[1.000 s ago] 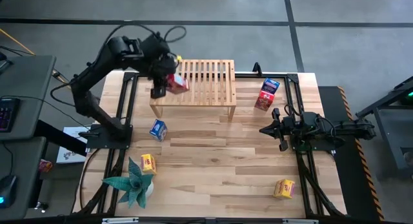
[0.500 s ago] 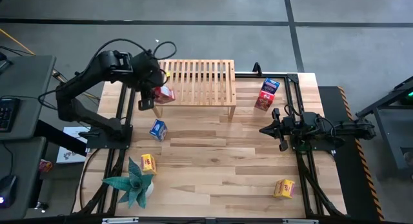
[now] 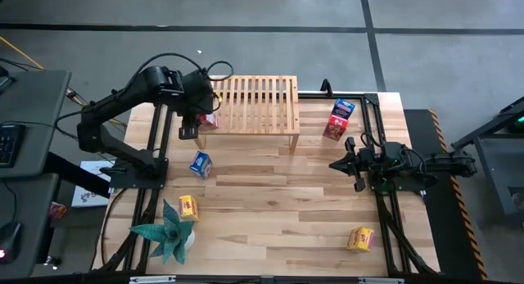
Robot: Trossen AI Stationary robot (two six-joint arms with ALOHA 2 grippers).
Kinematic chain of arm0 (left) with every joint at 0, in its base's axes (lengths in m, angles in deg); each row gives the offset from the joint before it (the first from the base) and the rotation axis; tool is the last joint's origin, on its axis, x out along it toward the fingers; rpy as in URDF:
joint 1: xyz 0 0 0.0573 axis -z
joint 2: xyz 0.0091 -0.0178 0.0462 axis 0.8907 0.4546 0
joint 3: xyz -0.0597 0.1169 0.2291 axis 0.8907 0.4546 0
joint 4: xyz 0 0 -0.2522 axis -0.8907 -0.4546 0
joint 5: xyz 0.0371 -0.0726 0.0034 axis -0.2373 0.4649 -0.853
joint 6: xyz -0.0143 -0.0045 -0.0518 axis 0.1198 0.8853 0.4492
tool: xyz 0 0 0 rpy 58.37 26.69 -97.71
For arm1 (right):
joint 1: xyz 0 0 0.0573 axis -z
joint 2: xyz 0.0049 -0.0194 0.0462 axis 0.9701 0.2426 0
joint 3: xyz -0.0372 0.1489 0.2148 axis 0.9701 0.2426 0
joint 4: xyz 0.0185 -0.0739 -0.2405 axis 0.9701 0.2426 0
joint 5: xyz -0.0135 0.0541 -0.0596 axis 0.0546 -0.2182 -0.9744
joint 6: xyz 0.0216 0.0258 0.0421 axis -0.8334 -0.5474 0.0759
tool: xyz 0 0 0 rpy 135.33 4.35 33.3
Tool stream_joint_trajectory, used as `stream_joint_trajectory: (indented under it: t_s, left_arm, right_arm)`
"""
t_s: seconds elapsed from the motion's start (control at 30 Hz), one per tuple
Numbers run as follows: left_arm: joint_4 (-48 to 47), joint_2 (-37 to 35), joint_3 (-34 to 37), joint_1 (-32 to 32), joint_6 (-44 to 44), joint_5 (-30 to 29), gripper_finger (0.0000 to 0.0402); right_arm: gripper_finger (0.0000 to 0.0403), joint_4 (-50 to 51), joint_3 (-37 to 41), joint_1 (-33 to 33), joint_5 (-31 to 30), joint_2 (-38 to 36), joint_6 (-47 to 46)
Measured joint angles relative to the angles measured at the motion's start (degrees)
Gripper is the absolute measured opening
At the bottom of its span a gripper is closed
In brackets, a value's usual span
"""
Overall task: Stack cereal on shelf
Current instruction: Put the left red cereal box on the shelf
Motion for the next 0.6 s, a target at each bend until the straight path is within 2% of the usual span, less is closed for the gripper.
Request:
stream_joint_trajectory:
  t_s: [0.17,0.6]
  left_arm:
    - [0.1,1.01,-0.08,0.04,-1.36,-1.93,0.0174]
    - [-0.02,1.05,-0.09,0.02,-3.52,-2.08,0.0174]
  right_arm:
    - [0.0,0.01,-0.01,0.01,0.01,0.0,0.0]
    - [0.0,-0.01,-0.01,0.01,0.0,0.0,0.0]
